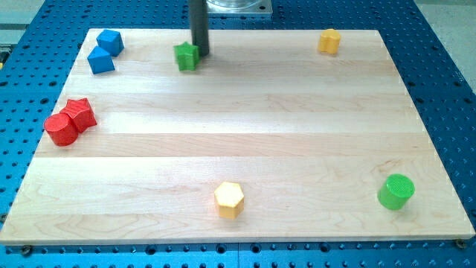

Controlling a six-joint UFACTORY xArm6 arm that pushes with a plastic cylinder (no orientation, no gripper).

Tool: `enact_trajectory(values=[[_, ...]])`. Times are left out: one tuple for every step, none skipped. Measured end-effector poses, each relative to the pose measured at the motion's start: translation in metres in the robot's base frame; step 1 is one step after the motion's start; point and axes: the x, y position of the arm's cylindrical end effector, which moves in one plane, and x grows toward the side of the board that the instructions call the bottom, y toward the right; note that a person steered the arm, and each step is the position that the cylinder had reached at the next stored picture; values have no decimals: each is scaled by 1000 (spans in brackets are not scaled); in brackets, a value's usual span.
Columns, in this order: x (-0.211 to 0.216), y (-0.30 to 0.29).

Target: Put cube above the green star

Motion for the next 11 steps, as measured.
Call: enact_trajectory(values=[[20, -42], [64, -93], [85, -156], [67, -210], [40, -204], [3, -203], [-22, -176], [-23, -124], [-27, -137], [-35, -174], [-45, -131]])
